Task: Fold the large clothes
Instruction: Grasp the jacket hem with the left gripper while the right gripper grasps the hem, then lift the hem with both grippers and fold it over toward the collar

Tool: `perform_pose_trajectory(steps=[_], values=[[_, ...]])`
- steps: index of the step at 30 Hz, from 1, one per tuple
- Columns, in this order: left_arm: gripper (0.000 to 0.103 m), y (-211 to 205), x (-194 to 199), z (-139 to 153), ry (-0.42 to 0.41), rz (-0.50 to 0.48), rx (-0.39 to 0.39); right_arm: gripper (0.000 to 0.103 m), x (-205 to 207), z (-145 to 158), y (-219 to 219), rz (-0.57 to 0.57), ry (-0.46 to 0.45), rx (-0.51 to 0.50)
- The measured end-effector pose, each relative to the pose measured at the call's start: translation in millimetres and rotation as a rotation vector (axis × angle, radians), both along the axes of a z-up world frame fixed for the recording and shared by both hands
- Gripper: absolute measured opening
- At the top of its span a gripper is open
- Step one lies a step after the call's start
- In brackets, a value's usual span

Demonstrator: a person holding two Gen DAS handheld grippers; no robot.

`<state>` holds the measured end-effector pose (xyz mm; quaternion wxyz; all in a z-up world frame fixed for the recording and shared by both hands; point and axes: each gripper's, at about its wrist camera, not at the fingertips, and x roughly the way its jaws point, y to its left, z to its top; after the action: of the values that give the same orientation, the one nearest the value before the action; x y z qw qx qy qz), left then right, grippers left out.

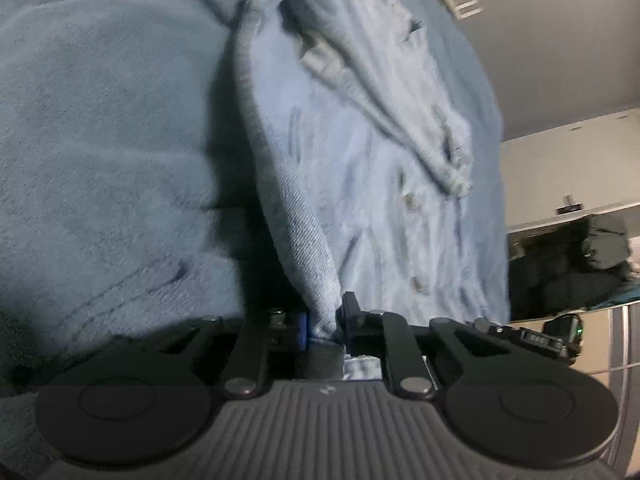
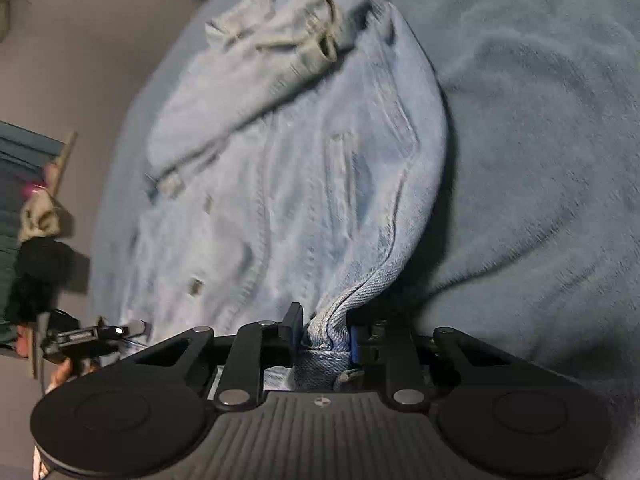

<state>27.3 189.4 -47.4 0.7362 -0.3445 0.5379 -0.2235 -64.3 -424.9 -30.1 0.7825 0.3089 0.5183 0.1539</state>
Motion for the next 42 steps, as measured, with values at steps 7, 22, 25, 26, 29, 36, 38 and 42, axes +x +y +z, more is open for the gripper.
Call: perform_pose_trajectory(steps=[7,22,25,26,29,36,38,42], values=[[0.009,18,4,-5,-0.012,0.147,-0.164,0.018,14,19,-9,-0.103,-0.135,0.108],[0.009,36,51,29,-0.099,0.377,-0.422,0.018,53,21,-48,-0.374,-0.285,0.424],[0.009,38,73,31,-0.114,0.416,-0.441,0.018,69,22,-53,-0.414,-0.32,0.432],[0.009,38,80,32,-0.116,0.423,-0.44,0.018,77,22,-54,-0.424,-0.327,0.434],[0.009,36,104,35,-0.13,0.42,-0.419,0.018,106,25,-52,-0.428,-0.345,0.412],[0.009,33,164,34,-0.133,0.456,-0.365,0.018,177,30,-43,-0.442,-0.431,0.398],[0.009,33,183,35,-0.141,0.471,-0.346,0.018,197,31,-44,-0.458,-0.457,0.406],[0.009,32,228,38,-0.12,0.494,-0.258,0.016,242,28,-45,-0.487,-0.484,0.358]])
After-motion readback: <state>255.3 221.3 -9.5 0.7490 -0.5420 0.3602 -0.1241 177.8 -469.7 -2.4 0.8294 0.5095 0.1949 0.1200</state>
